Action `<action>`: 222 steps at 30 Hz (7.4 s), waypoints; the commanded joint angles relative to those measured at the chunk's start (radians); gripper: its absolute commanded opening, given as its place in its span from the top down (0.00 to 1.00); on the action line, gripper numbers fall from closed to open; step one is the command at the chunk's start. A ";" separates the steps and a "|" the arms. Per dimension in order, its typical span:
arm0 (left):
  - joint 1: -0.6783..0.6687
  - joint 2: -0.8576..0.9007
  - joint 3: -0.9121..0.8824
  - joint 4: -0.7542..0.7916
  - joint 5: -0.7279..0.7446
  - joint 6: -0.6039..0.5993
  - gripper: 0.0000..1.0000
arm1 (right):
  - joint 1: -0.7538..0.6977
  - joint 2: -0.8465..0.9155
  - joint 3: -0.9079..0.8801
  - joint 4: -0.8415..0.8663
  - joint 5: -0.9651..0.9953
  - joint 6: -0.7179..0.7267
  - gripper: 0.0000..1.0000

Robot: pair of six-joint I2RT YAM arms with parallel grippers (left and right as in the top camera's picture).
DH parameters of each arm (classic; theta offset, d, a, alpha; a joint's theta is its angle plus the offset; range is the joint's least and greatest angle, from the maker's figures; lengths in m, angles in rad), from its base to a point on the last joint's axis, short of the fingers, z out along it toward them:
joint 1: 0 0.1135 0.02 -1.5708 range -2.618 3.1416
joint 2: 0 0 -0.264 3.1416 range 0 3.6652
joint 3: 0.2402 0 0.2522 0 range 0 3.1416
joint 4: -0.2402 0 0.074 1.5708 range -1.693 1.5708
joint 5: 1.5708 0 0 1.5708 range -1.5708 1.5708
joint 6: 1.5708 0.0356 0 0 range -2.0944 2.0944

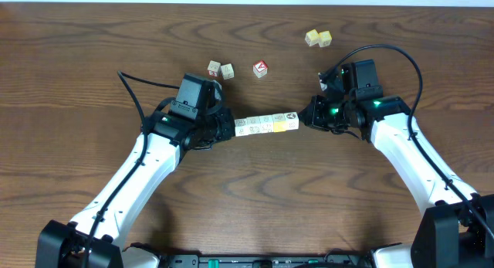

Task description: Lift 5 blocks

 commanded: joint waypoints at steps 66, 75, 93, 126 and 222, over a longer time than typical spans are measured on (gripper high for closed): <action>-0.028 0.038 0.048 0.056 0.142 -0.017 0.93 | 0.039 -0.021 0.006 0.001 -0.195 0.011 0.99; -0.030 0.038 0.046 0.056 0.142 -0.024 0.93 | 0.039 0.017 0.005 0.005 -0.185 0.011 0.99; -0.030 0.131 0.041 0.076 0.145 -0.035 0.92 | 0.039 0.056 0.004 0.020 -0.185 0.014 0.99; -0.030 0.224 0.041 0.101 0.144 -0.043 0.93 | 0.065 0.196 0.003 0.053 -0.166 0.030 0.99; -0.037 0.321 0.055 0.008 -0.312 -0.052 0.93 | 0.097 0.270 0.034 -0.078 0.307 0.010 0.99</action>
